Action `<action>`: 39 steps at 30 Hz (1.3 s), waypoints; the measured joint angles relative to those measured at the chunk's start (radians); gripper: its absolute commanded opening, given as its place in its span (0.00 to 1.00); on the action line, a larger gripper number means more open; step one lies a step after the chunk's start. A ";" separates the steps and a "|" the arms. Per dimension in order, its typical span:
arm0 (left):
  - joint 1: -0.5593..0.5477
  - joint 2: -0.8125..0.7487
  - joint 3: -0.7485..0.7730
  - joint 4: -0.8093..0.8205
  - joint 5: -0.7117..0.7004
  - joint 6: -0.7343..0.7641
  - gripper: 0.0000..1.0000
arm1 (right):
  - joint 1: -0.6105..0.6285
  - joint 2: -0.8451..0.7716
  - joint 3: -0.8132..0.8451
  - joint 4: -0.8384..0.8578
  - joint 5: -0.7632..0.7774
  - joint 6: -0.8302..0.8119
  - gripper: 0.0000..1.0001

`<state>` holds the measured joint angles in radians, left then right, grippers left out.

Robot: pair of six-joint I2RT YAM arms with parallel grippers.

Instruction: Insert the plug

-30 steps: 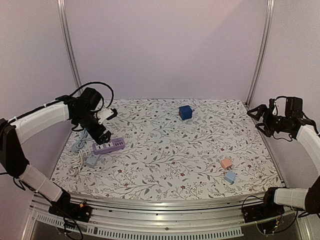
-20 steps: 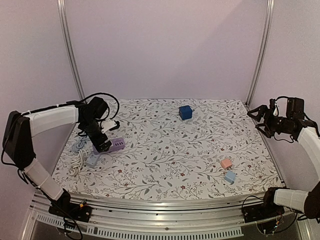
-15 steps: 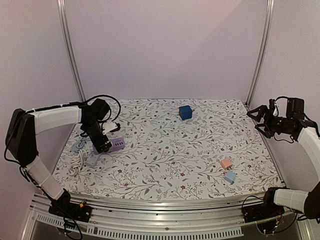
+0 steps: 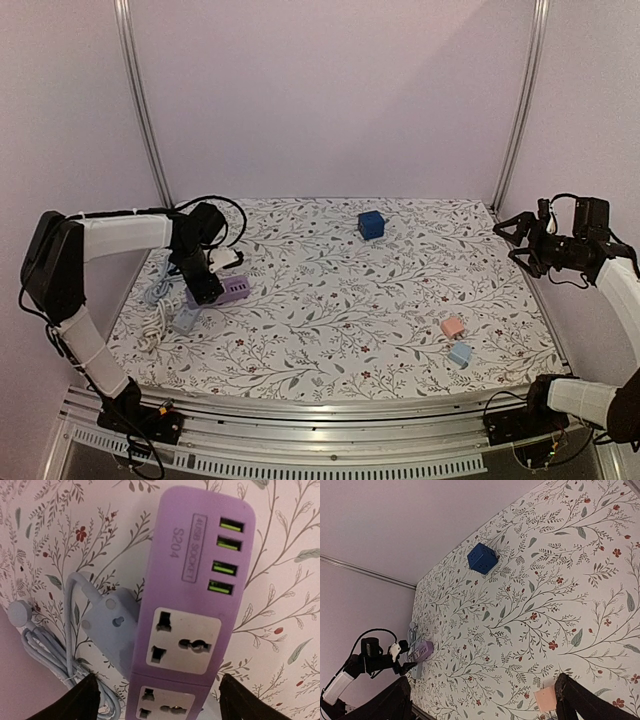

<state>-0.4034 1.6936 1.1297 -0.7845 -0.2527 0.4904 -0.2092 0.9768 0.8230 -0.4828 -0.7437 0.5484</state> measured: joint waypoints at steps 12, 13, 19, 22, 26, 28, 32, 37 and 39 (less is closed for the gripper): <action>0.000 0.040 0.001 0.020 -0.032 0.011 0.88 | 0.000 -0.023 -0.007 0.000 -0.003 -0.001 0.99; 0.000 0.045 0.002 0.020 -0.033 0.011 0.85 | 0.000 -0.023 -0.007 0.000 -0.003 -0.001 0.99; 0.000 0.061 0.014 0.010 -0.013 0.009 0.40 | 0.000 -0.026 -0.007 -0.001 -0.004 -0.001 0.99; 0.001 0.061 0.019 0.009 -0.008 0.011 0.25 | 0.000 -0.031 -0.007 -0.006 -0.004 -0.001 0.99; 0.001 0.051 0.019 0.000 0.004 0.012 0.01 | 0.000 -0.050 -0.009 -0.011 -0.004 -0.002 0.99; 0.000 0.037 0.019 -0.008 0.005 0.012 0.00 | 0.000 -0.064 -0.015 -0.011 -0.004 -0.002 0.99; -0.004 -0.010 0.019 -0.025 -0.015 0.008 0.00 | 0.000 -0.078 -0.024 -0.013 -0.005 -0.002 0.99; -0.010 -0.095 0.019 -0.042 -0.058 -0.008 0.00 | 0.000 -0.081 -0.025 -0.023 -0.007 -0.002 0.99; -0.011 -0.134 0.020 -0.050 -0.076 -0.015 0.00 | 0.000 -0.082 -0.025 -0.027 -0.008 -0.003 0.99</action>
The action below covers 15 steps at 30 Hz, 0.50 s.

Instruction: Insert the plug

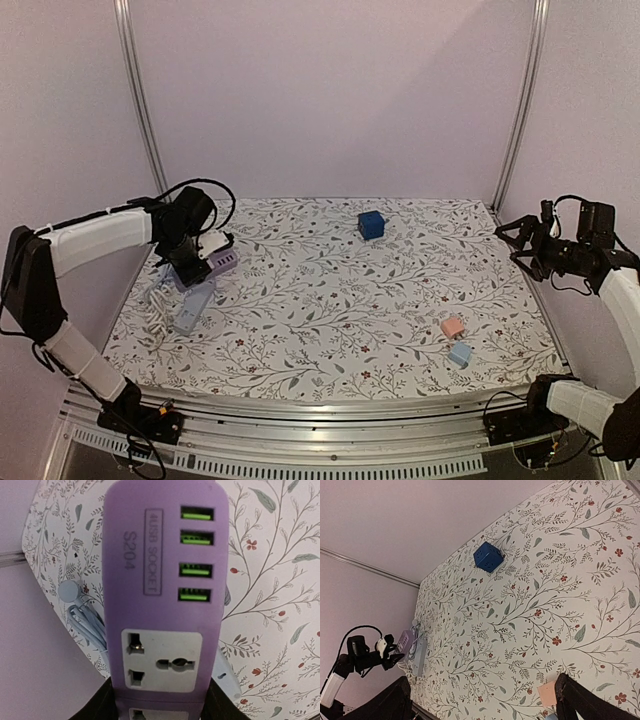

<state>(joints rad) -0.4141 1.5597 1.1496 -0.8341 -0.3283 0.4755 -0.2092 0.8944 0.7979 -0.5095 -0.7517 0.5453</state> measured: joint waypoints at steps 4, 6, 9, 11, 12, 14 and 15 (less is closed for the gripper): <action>0.000 -0.087 0.008 -0.010 -0.023 -0.013 0.00 | 0.000 -0.007 0.000 0.000 -0.001 0.001 0.99; 0.000 -0.135 0.018 -0.014 -0.027 -0.019 0.00 | 0.000 -0.009 0.000 0.000 -0.003 0.002 0.99; 0.000 -0.197 0.039 -0.017 -0.031 -0.027 0.00 | 0.000 -0.010 -0.001 0.000 -0.007 0.003 0.99; -0.002 -0.230 0.051 -0.017 -0.039 -0.032 0.00 | 0.000 -0.011 -0.001 0.000 -0.008 0.005 0.99; -0.004 -0.248 0.059 -0.018 -0.042 -0.036 0.00 | 0.000 -0.012 -0.001 0.000 -0.009 0.006 0.99; -0.009 -0.282 0.077 -0.019 -0.039 -0.046 0.00 | 0.000 -0.016 -0.003 0.001 -0.009 0.011 0.99; -0.013 -0.301 0.087 -0.018 -0.034 -0.052 0.00 | 0.000 -0.020 -0.007 0.000 -0.009 0.012 0.99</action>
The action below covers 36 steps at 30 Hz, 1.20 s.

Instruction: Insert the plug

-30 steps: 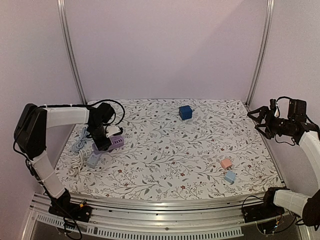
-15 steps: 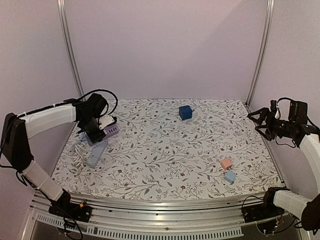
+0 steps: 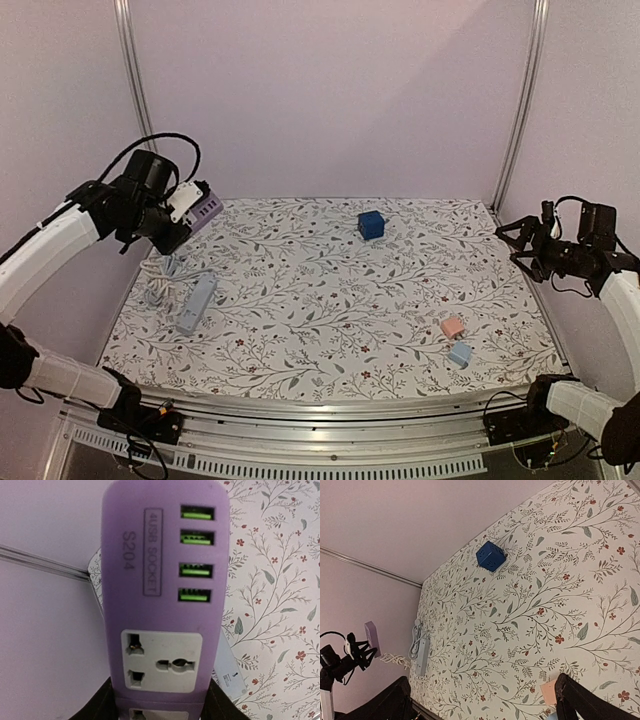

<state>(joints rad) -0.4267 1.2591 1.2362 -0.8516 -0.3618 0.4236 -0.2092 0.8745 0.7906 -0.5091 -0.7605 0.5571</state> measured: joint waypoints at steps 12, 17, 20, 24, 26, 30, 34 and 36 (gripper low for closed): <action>-0.039 -0.227 0.102 0.058 0.075 -0.062 0.00 | 0.000 -0.025 -0.057 0.001 0.002 0.023 0.99; -0.050 -0.224 0.121 0.080 0.099 -0.088 0.00 | 0.000 -0.041 -0.067 0.000 0.027 0.029 0.99; -0.072 -0.201 0.121 0.080 0.111 -0.102 0.00 | 0.000 -0.052 -0.067 0.000 0.045 0.028 0.99; -0.117 -0.150 0.121 0.081 0.125 -0.124 0.00 | 0.000 -0.058 -0.067 -0.001 0.060 0.027 0.99; -0.138 -0.116 0.120 0.084 0.135 -0.140 0.00 | 0.000 -0.064 -0.068 -0.003 0.078 0.025 0.99; -0.180 -0.037 0.120 0.088 0.149 -0.160 0.00 | 0.000 -0.096 -0.068 -0.012 0.130 0.024 0.99; -0.247 0.073 0.119 0.091 0.158 -0.170 0.00 | 0.000 -0.127 -0.070 -0.018 0.177 0.027 0.99; -0.286 0.137 0.117 0.091 0.156 -0.175 0.00 | 0.000 -0.142 -0.072 -0.023 0.199 0.030 0.99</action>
<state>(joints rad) -0.7128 1.3956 1.3537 -0.7609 -0.2058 0.2485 -0.2092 0.7326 0.7185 -0.5316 -0.5617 0.5873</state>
